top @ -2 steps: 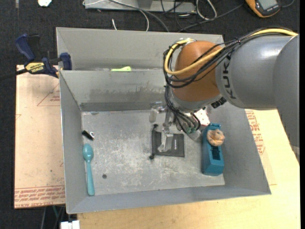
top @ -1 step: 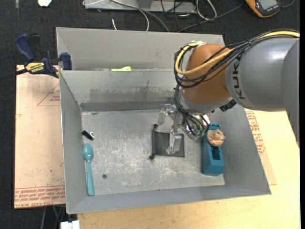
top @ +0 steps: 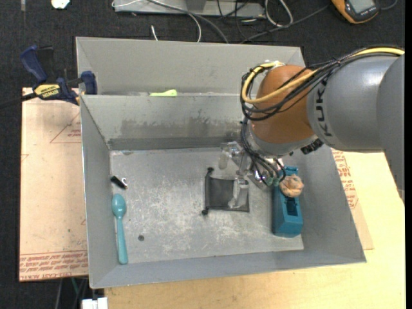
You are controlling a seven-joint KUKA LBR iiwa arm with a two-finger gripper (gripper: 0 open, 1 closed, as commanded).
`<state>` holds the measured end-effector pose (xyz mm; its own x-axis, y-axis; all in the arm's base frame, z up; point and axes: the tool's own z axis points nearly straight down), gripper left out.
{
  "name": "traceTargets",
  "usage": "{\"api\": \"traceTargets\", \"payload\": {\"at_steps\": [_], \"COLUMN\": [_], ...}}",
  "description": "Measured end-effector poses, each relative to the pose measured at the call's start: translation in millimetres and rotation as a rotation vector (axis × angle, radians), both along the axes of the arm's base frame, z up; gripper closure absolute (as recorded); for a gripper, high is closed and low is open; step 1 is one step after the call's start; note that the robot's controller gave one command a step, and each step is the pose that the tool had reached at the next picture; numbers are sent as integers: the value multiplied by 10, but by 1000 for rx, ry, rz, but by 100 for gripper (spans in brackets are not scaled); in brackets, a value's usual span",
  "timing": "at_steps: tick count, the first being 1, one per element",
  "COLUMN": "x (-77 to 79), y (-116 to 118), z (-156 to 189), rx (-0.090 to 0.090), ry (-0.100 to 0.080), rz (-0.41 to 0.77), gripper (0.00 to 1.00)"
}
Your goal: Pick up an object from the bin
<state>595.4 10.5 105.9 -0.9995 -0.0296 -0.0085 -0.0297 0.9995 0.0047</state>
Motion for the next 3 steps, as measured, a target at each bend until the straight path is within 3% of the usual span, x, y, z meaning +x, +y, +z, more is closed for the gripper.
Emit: {"api": "traceTargets", "payload": {"at_steps": [1, 2, 3], "x": [-126, -159, -159], "y": [-120, -257, -258], "z": [-169, -349, -349], "rx": [-2, 0, 1], "ry": [-4, 1, 1], "rz": [235, 89, 89], "gripper": [0, 100, 100]}}
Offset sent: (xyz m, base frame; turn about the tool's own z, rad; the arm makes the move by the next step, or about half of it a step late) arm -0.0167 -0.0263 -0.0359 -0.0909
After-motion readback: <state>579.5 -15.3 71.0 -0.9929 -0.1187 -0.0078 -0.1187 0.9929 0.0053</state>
